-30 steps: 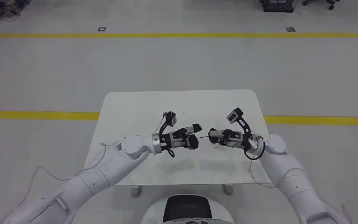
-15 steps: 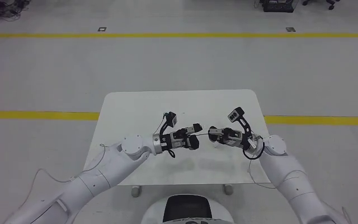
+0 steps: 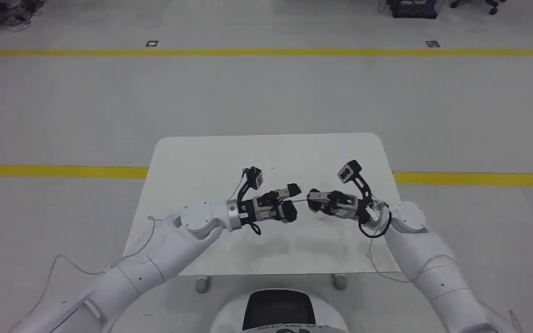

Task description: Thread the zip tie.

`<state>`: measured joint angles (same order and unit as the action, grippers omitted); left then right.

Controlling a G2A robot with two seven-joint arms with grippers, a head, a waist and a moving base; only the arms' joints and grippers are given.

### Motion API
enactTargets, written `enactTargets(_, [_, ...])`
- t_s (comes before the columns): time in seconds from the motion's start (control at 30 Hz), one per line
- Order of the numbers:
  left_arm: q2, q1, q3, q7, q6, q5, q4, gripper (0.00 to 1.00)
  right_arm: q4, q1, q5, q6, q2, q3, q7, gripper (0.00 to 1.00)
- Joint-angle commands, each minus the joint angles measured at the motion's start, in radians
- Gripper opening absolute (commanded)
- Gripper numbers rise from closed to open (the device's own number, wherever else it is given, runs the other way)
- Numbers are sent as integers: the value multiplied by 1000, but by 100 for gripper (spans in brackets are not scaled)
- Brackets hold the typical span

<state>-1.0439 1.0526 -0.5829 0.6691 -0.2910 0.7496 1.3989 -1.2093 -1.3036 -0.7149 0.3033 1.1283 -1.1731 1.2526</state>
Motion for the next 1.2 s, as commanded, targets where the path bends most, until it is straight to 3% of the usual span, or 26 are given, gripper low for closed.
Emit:
enactTargets(0.0, [-1, 4, -5, 3, 0, -4, 0, 45, 1, 2, 9, -4, 0, 2, -2, 0])
enactTargets(0.07, [-1, 7, -10, 5, 2, -8, 0, 36, 3, 4, 20, -8, 0, 4, -6, 0])
enactTargets(0.23, [-2, 17, -26, 10, 7, -17, 2, 25, 5, 6, 52, -19, -2, 8, -16, 0])
enactTargets(0.5, [-7, 27, -40, 15, 19, -32, 3, 14, 12, 11, 85, -33, -3, 15, -36, 0])
enactTargets(1.17, [-24, 38, -60, -4, 70, -92, -3, 17, 24, 9, 74, -21, -3, 11, -49, 0])
